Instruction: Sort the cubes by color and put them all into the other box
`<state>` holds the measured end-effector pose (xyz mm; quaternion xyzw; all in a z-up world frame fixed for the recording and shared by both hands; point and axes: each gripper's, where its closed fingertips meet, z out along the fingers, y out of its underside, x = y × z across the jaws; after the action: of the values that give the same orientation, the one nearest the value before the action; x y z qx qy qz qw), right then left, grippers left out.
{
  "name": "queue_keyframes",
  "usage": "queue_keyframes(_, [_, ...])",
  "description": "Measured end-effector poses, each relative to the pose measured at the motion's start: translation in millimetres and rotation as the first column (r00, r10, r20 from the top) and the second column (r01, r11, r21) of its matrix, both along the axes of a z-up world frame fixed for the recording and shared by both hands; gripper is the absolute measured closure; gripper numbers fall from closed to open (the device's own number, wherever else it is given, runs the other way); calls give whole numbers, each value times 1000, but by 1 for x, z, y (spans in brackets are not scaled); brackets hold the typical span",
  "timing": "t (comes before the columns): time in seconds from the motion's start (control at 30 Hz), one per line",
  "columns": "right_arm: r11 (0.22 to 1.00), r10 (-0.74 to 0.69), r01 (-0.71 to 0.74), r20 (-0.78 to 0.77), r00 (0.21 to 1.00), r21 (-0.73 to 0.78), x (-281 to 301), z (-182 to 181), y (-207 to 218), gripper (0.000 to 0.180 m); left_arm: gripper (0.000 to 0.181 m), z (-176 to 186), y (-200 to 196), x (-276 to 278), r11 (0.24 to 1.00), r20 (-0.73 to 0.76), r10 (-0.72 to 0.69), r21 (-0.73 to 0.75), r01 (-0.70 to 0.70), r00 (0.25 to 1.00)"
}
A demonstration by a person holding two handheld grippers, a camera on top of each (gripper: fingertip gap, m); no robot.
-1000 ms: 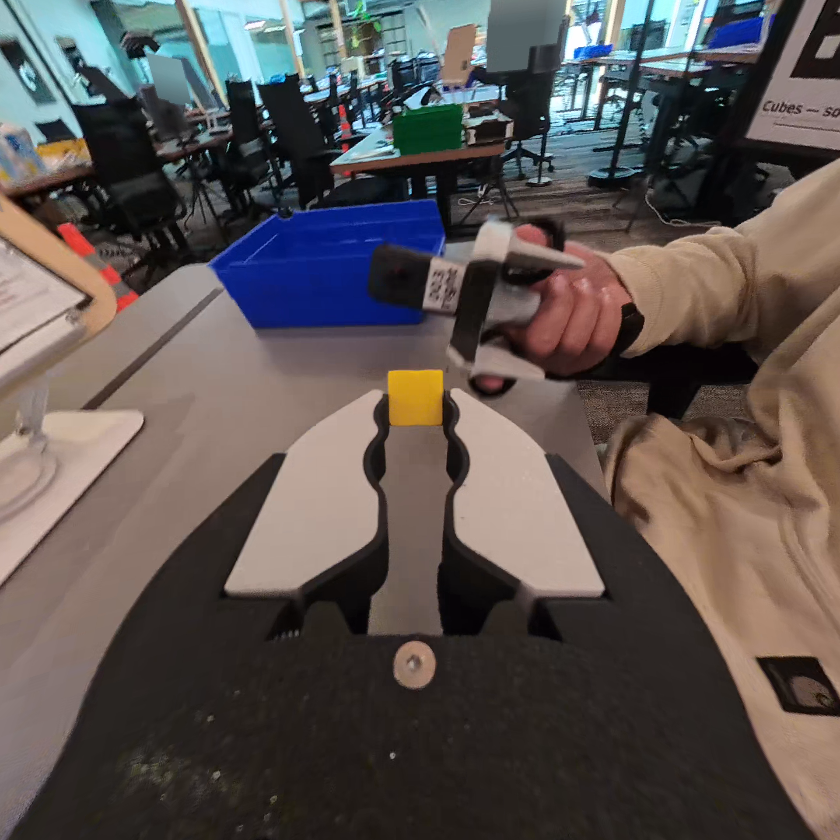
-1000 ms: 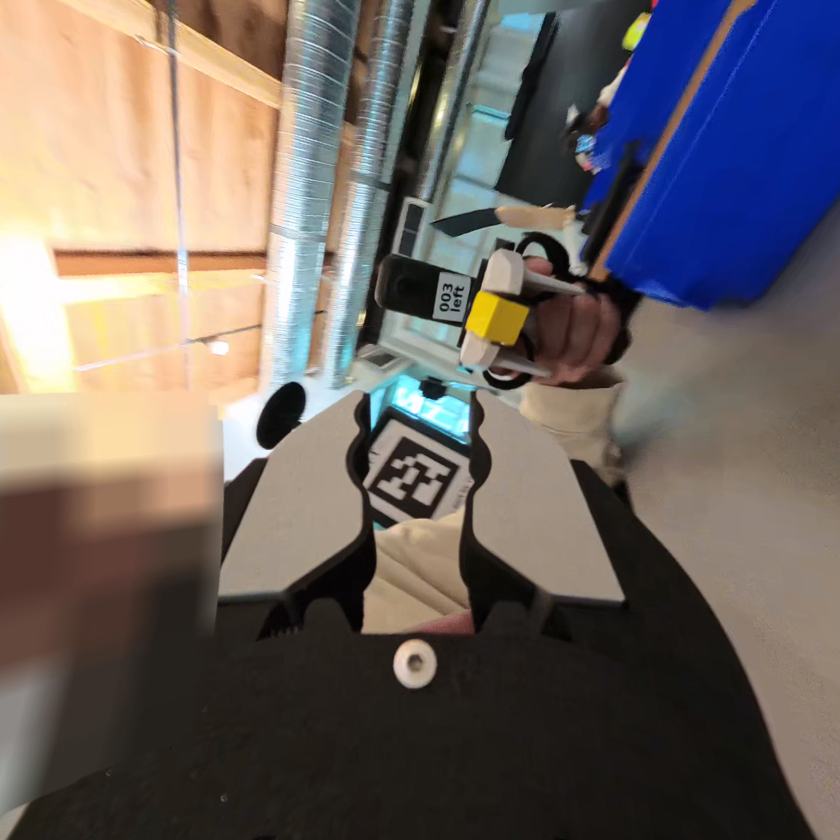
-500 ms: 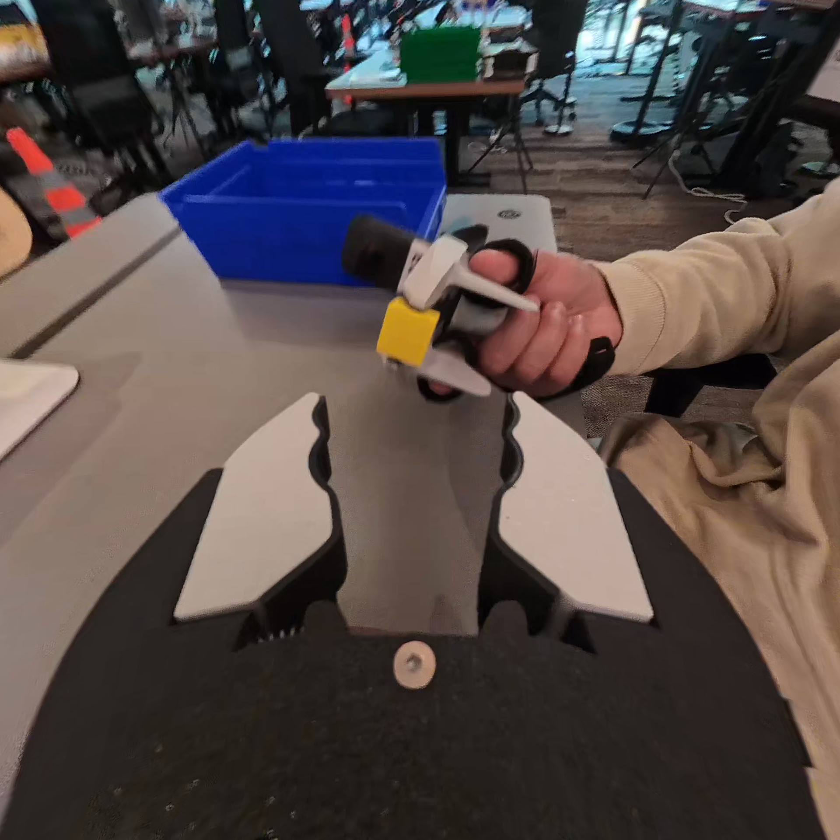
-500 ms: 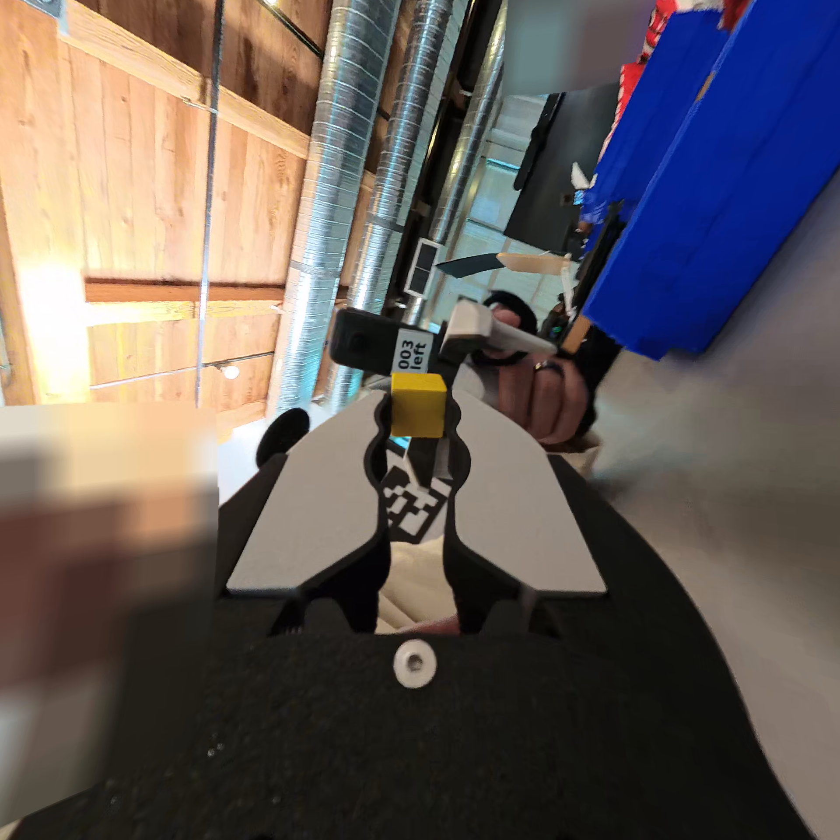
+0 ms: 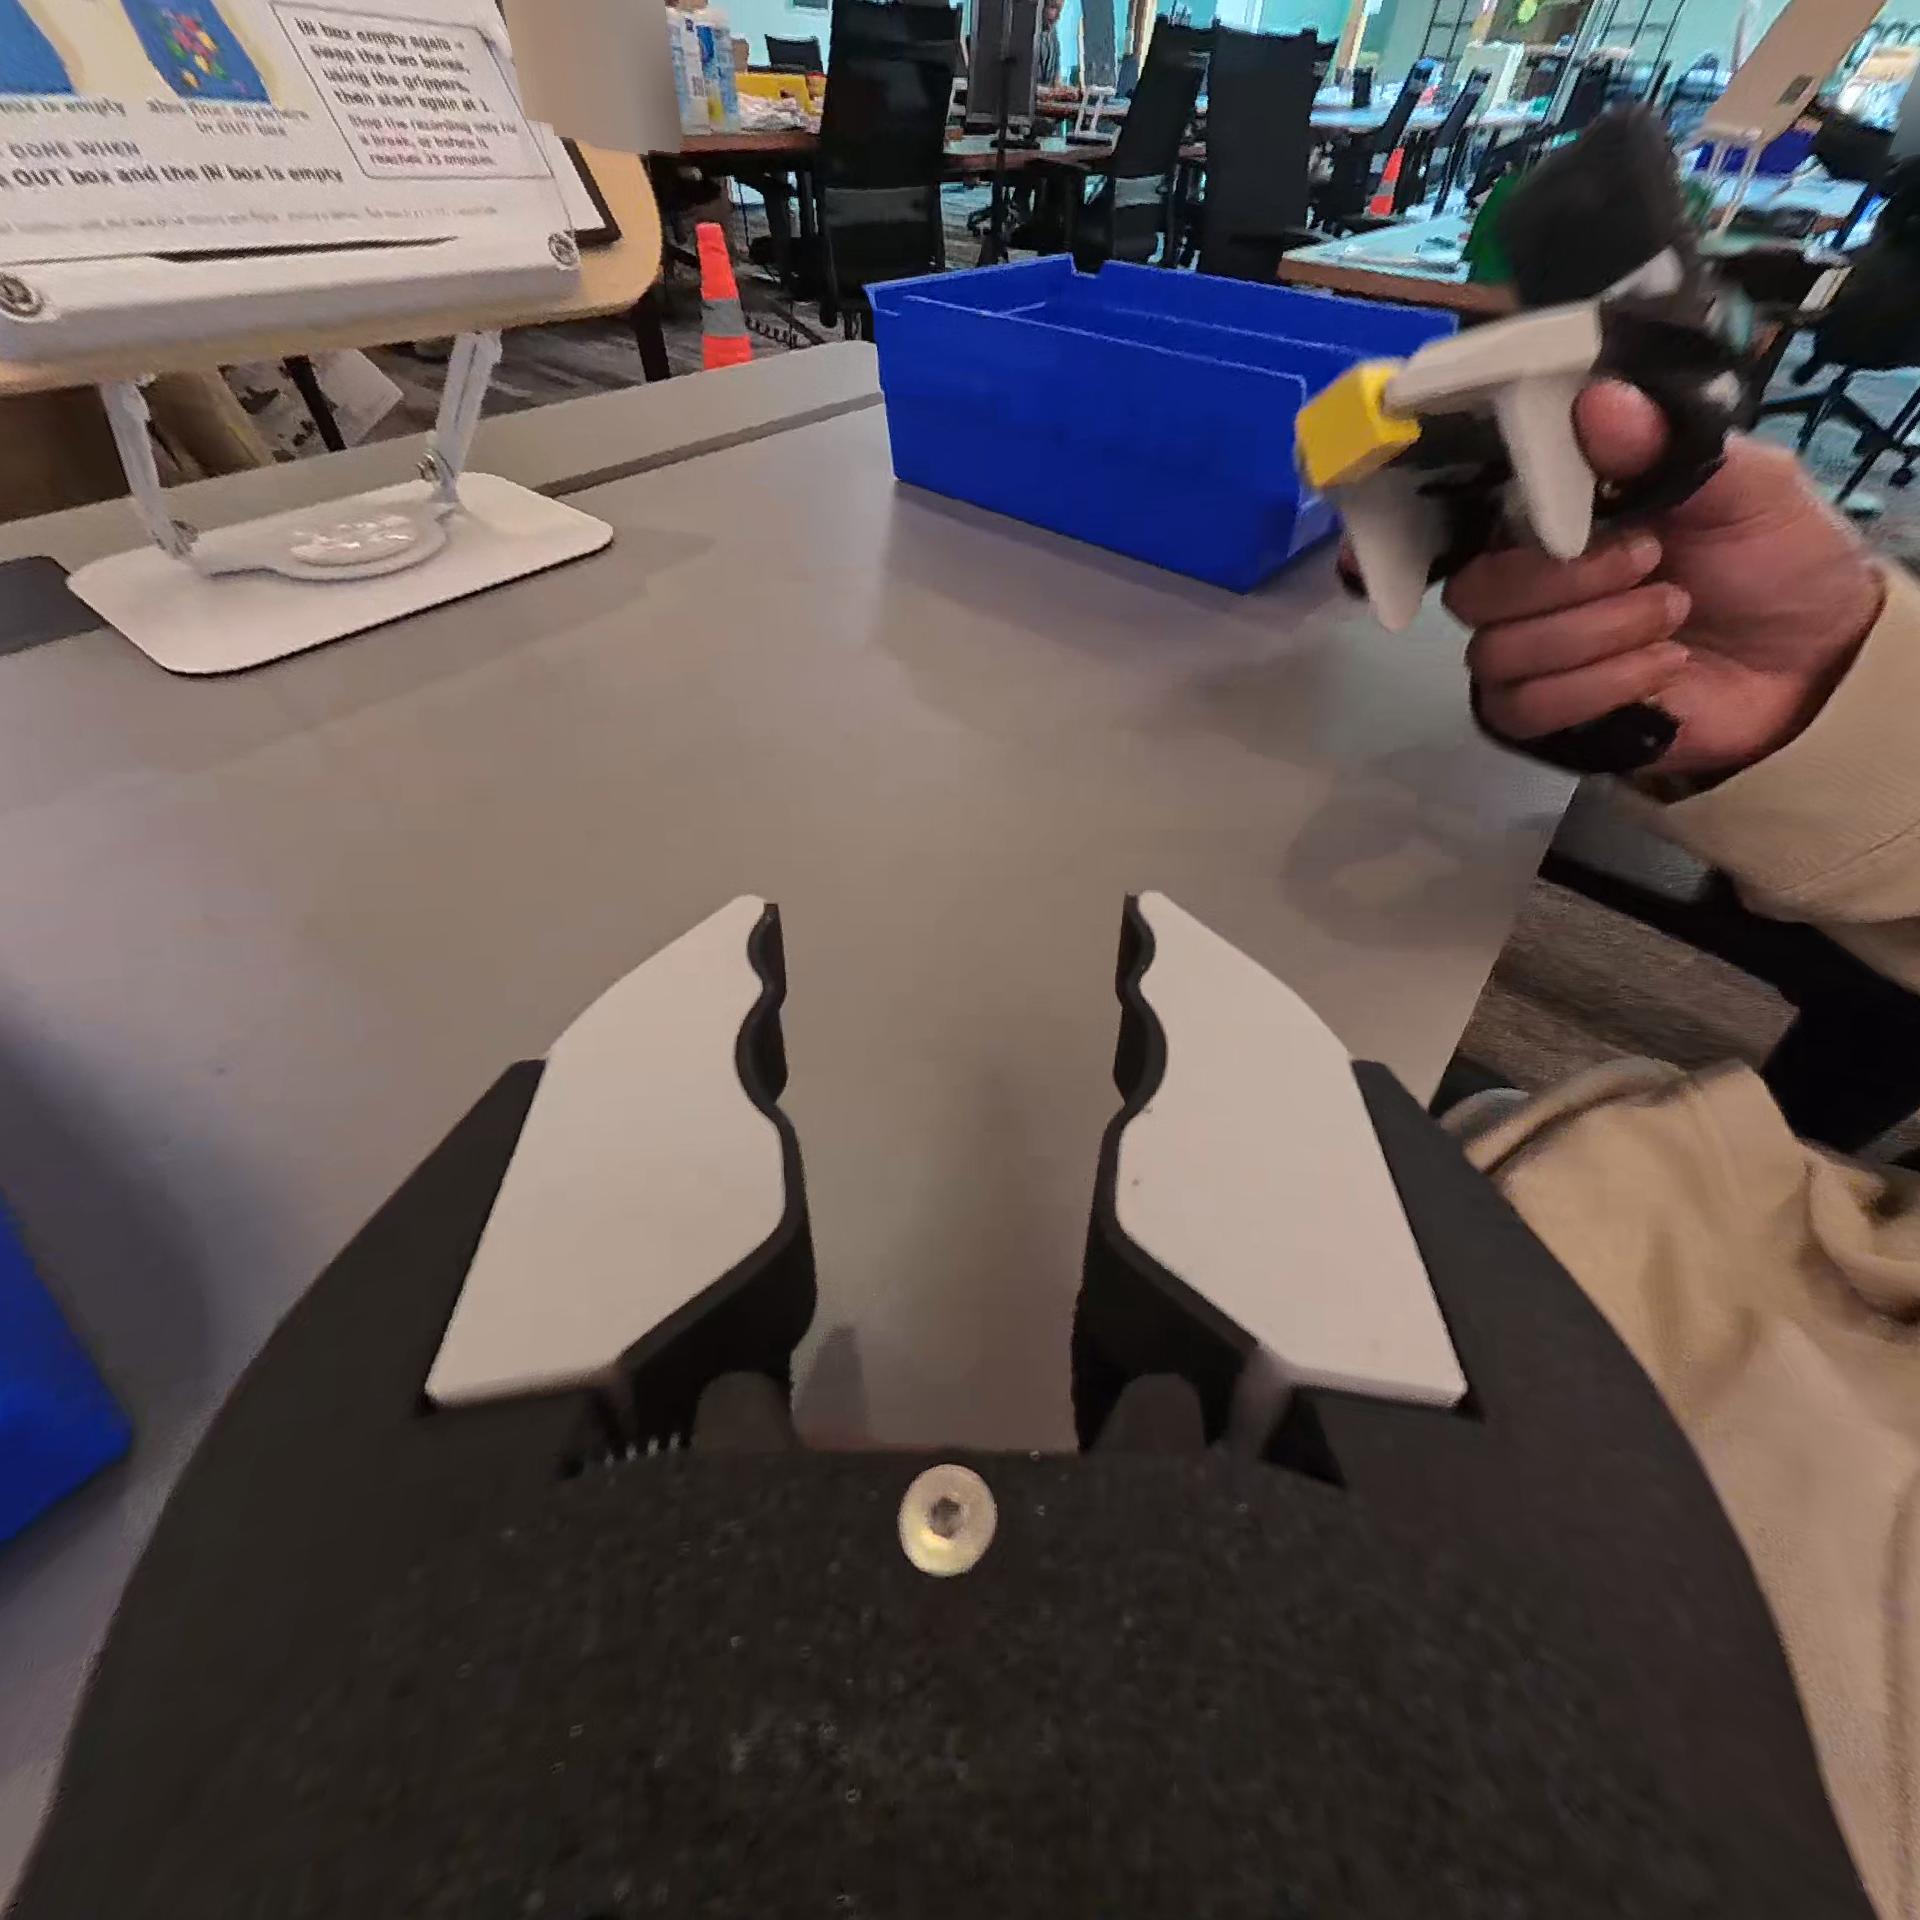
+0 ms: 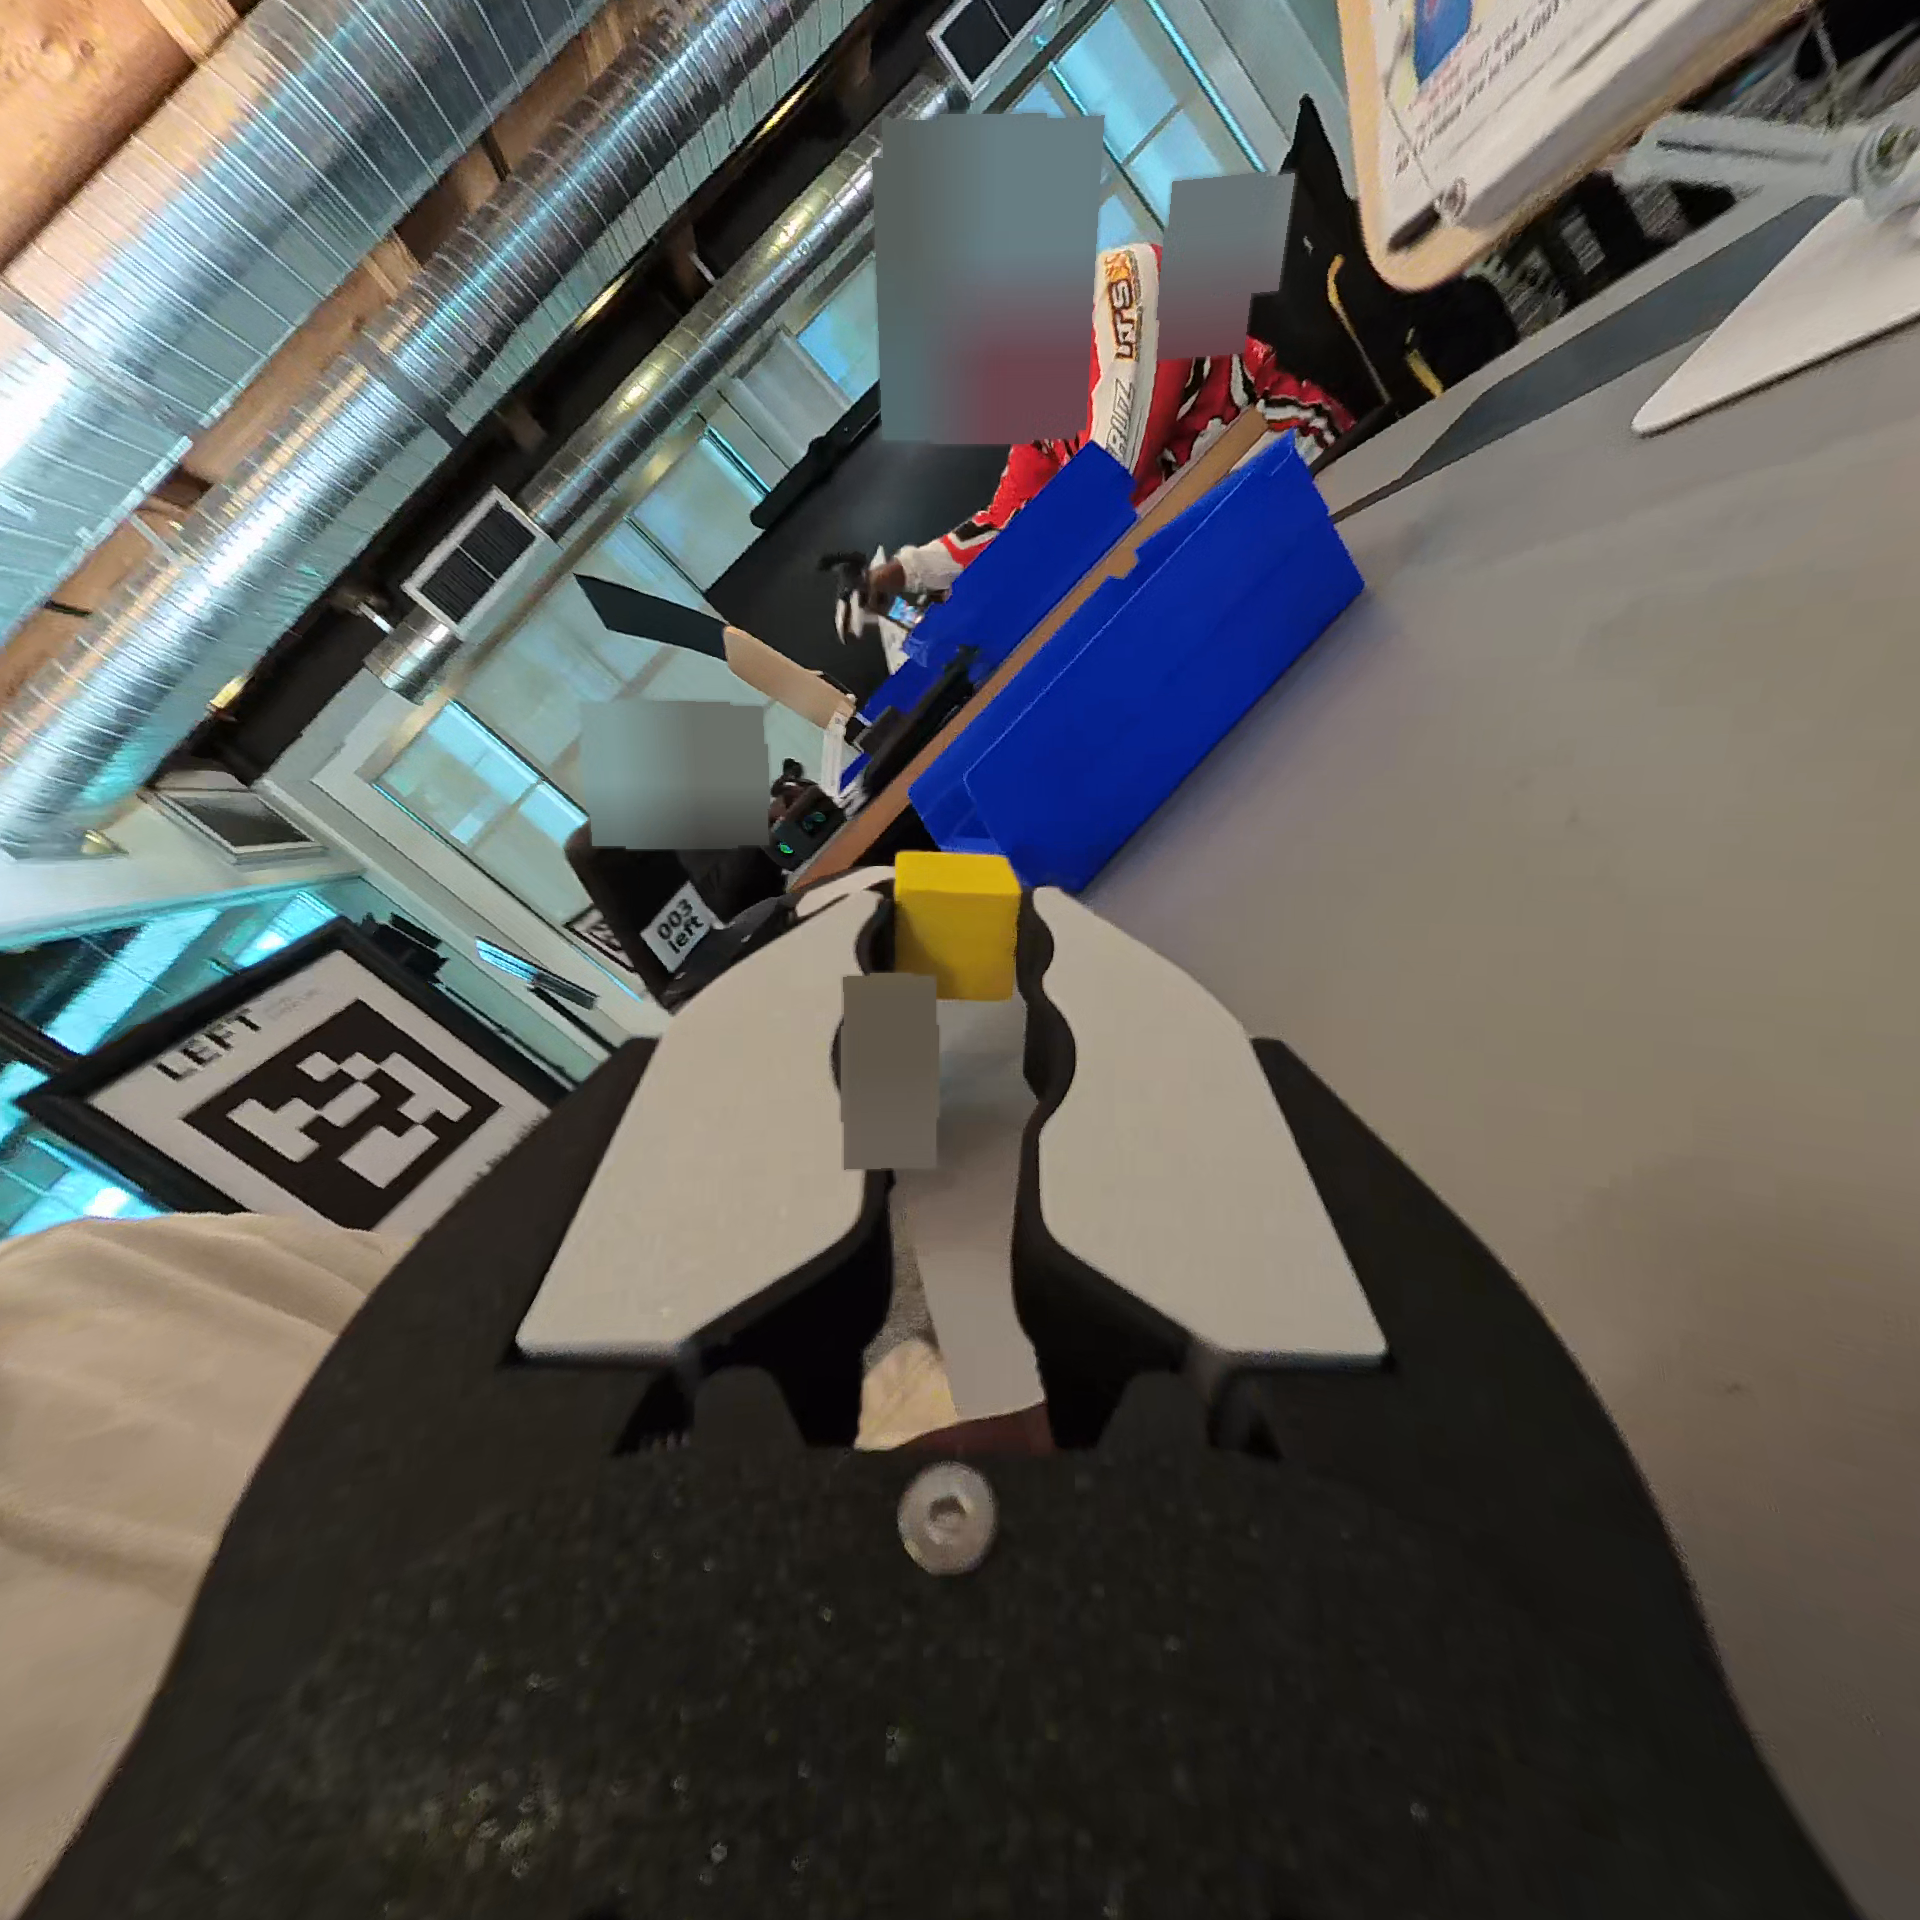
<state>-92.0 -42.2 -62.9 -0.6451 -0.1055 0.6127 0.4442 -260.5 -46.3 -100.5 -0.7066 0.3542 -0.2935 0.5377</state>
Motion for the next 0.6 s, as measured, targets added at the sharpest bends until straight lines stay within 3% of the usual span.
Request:
queue_keyframes(0.07, [995,-61,56,57,996,82,18,15,3,157,119,-5,-1,2,1000,-33,-4,-4,4,999])
queue_keyframes(0.13, [962,-240,213,160,958,169,68,37,18,157,119,-8,-2,3,1000,-42,-10,-8,10,999])
queue_keyframes(0.2, [875,-482,435,325,814,212,145,49,49,158,119,-9,-4,5,1000,-48,-25,-13,25,999])
queue_keyframes(0.27, [791,-589,538,601,541,291,219,35,85,158,119,-11,-5,7,999,-60,-31,-10,30,998])
queue_keyframes(0.3, [790,-540,549,735,410,274,248,15,103,158,119,-11,-4,8,999,-67,-34,-6,34,997])
queue_keyframes(0.33, [823,-412,538,843,347,181,265,-11,116,157,119,-12,-4,9,999,-75,-39,-6,38,996])
queue_keyframes(0.4, [876,-181,482,932,314,8,276,-52,138,157,119,-14,-4,12,999,-82,-42,-8,42,996])
queue_keyframes(0.5, [866,-63,499,984,164,-28,296,-83,172,157,118,-20,-5,14,999,-111,-46,-12,45,993])
queue_keyframes(0.6, [866,32,490,989,142,-98,295,-105,189,156,117,-24,-5,14,999,-151,-41,5,43,988])
